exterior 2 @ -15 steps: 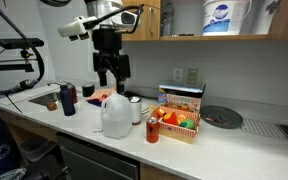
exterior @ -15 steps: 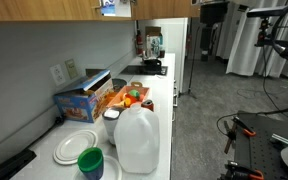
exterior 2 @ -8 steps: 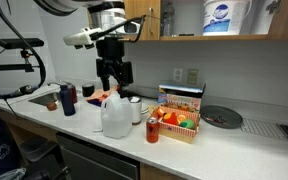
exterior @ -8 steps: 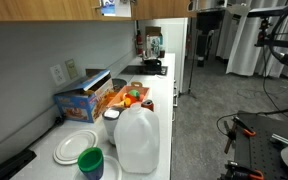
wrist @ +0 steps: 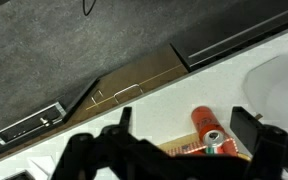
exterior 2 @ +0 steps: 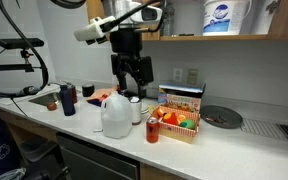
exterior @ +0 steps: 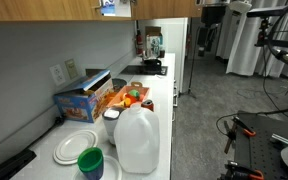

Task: Close the open upper cabinet door.

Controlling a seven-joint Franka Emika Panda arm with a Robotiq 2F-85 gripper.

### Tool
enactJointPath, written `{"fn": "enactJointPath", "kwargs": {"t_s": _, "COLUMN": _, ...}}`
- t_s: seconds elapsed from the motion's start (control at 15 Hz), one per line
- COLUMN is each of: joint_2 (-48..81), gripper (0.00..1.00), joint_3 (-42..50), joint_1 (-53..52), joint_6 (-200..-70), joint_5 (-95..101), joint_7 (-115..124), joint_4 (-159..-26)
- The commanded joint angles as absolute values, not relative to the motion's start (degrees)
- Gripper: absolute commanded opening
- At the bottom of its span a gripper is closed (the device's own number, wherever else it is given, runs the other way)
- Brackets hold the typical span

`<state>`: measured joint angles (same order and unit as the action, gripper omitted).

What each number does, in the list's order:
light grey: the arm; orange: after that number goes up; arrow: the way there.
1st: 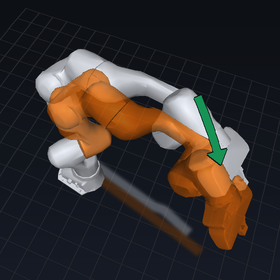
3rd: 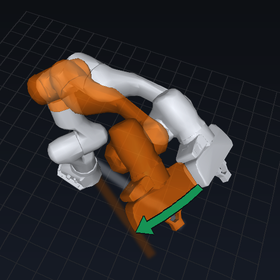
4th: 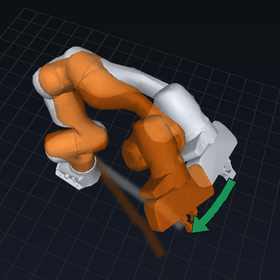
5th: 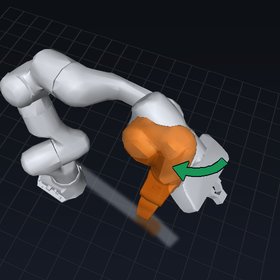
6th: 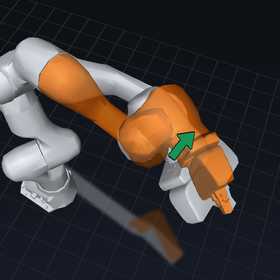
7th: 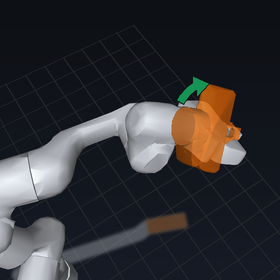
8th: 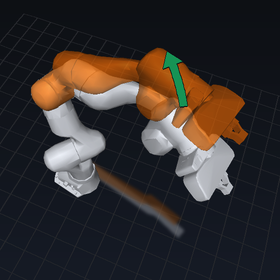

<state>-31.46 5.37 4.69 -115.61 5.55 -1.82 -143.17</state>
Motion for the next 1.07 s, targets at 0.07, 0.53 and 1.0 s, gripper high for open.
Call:
{"fn": "enactJointPath", "kwargs": {"t_s": 0.07, "joint_2": -32.48, "gripper": 1.00, "joint_3": 8.18, "joint_1": 7.65, "joint_6": -116.87, "joint_5": 7.01, "joint_7": -3.57, "joint_4": -139.19}}
{"fn": "enactJointPath", "kwargs": {"t_s": 0.53, "joint_2": -30.81, "gripper": 1.00, "joint_3": 11.67, "joint_1": 11.25, "joint_6": -119.59, "joint_5": 7.08, "joint_7": -2.77, "joint_4": -131.70}}
{"fn": "enactJointPath", "kwargs": {"t_s": 1.0, "joint_2": -28.56, "gripper": 1.00, "joint_3": 14.67, "joint_1": 15.27, "joint_6": -121.02, "joint_5": 9.06, "joint_7": -3.11, "joint_4": -125.61}}
